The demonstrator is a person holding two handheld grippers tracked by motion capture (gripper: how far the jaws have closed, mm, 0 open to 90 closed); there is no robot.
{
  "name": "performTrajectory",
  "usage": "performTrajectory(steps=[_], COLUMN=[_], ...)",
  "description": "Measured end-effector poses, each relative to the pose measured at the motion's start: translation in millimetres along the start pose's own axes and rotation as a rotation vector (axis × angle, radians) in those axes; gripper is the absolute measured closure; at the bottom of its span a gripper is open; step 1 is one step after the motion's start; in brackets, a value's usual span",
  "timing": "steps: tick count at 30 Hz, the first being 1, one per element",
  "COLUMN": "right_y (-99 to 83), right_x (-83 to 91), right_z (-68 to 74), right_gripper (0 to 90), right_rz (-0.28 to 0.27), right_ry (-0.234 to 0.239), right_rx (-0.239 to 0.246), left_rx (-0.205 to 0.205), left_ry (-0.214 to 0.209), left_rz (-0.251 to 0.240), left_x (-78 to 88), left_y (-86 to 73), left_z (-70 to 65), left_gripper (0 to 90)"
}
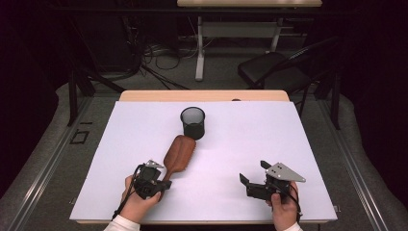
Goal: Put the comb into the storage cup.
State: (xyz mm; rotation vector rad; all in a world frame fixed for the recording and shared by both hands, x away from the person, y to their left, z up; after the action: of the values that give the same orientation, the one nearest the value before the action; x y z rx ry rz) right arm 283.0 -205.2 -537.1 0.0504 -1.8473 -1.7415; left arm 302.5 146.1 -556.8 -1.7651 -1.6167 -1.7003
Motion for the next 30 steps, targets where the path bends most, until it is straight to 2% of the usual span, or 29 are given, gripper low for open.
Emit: performTrajectory(steps=[12, 22, 30], right_y=[0.5, 0.7, 0.8], right_x=[0.5, 0.3, 0.5], right_z=[-0.7, -1.2, -1.6], right_gripper=[11.3, 11.5, 11.6], right_rz=[0.001, -0.004, 0.000], right_ry=[0.002, 0.003, 0.002], right_rx=[-0.001, -0.003, -0.002], left_rx=[0.008, 0.010, 0.011], left_ry=[0.044, 0.049, 0.052], left_rz=[-0.015, -0.015, -0.029], left_x=[6.8, 7.7, 10.5], left_y=[-4.3, -4.3, -3.1], left_z=[12.9, 13.3, 10.0], left_gripper=[90.0, 89.5, 84.1])
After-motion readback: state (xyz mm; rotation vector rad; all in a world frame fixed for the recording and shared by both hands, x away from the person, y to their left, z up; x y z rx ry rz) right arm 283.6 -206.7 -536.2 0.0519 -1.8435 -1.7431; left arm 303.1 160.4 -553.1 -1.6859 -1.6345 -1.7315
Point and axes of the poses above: each handheld gripper's, and its own axes: x roughly backward along the jaws, y roughly out of its top, z roughly to its left, the point moved 3 cm from there along -x, roughly forward along the jaws, and after that the axes turned 5 degrees about -y, right-handed, at the moved point
